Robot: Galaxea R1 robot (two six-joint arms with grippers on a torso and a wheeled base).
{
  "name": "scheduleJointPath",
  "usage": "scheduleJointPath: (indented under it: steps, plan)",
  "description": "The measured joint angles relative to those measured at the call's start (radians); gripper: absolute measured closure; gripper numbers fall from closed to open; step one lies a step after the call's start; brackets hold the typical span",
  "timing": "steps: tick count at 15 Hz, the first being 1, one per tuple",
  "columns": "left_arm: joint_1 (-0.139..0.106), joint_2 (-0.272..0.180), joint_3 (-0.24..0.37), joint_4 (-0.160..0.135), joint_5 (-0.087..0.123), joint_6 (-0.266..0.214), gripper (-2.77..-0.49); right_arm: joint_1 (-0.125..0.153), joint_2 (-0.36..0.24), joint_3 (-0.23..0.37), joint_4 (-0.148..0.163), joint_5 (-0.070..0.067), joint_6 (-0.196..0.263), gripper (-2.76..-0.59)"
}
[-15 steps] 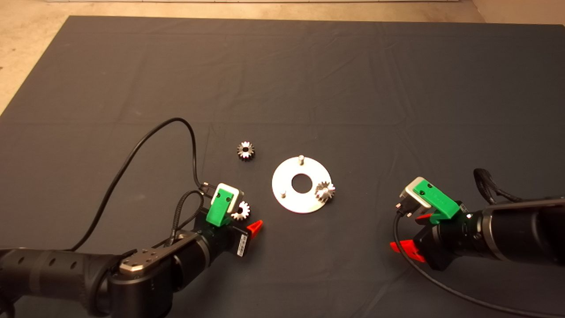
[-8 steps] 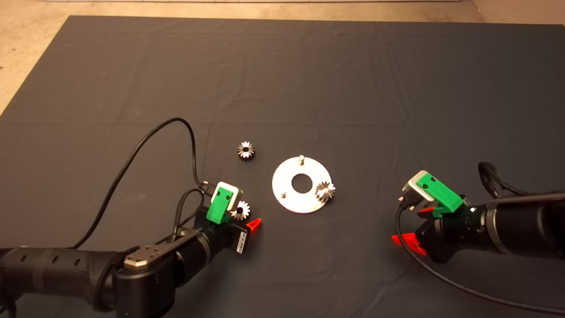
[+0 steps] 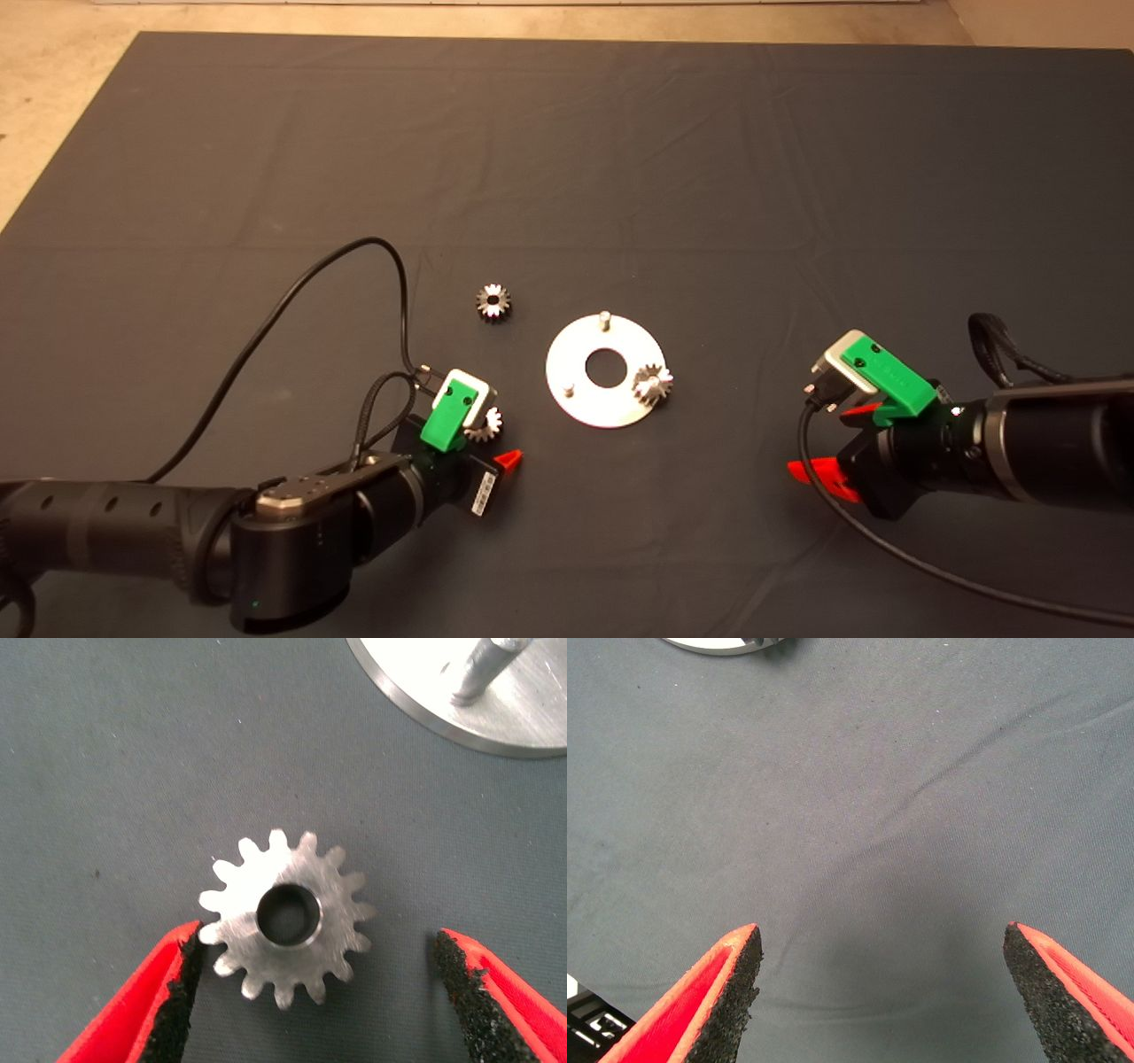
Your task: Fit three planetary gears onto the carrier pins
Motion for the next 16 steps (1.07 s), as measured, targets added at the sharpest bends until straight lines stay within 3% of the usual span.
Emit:
scheduleJointPath:
  steps: [2,4,9,13,16]
  plan:
    - [-0.012,0.000,-0.003,-0.011,-0.001,0.000,-1.80,0.000,0.000,0.004,0.000,0.001,0.000,-2.02]
    - [-0.049,0.000,-0.024,-0.023,0.000,0.002,-1.80,0.000,0.000,0.005,0.000,0.003,0.000,-2.02]
    - [-0.087,0.000,-0.028,-0.047,-0.001,0.007,-1.80,0.000,0.000,0.005,0.000,0.003,0.000,-2.02]
    - [-0.089,-0.001,-0.026,-0.074,-0.001,0.007,-1.80,0.000,-0.006,0.005,0.000,0.002,0.000,-2.02]
    - [-0.089,-0.005,0.023,-0.086,0.001,0.007,-1.80,0.003,-0.014,0.005,0.000,0.002,0.000,-2.02]
